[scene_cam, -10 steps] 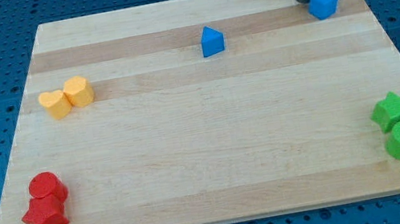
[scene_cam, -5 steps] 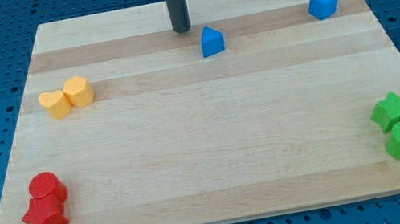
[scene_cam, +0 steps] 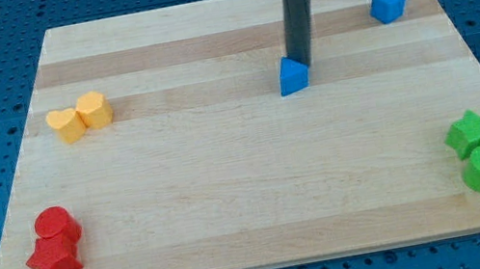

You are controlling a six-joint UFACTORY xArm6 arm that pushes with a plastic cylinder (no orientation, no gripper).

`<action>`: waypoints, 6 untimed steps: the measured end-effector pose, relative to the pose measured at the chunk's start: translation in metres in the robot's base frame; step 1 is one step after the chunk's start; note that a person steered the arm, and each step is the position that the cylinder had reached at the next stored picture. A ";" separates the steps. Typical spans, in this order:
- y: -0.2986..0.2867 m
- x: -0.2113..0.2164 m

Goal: Move the blue triangle vertically above to the green star

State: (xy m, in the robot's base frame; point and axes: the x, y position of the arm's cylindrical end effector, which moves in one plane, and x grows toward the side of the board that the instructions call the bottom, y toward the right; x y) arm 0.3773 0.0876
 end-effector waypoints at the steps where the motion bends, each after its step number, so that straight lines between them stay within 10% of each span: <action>1: 0.004 -0.029; 3: -0.061 -0.089; 6: -0.039 0.009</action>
State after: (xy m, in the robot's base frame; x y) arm 0.3862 0.0485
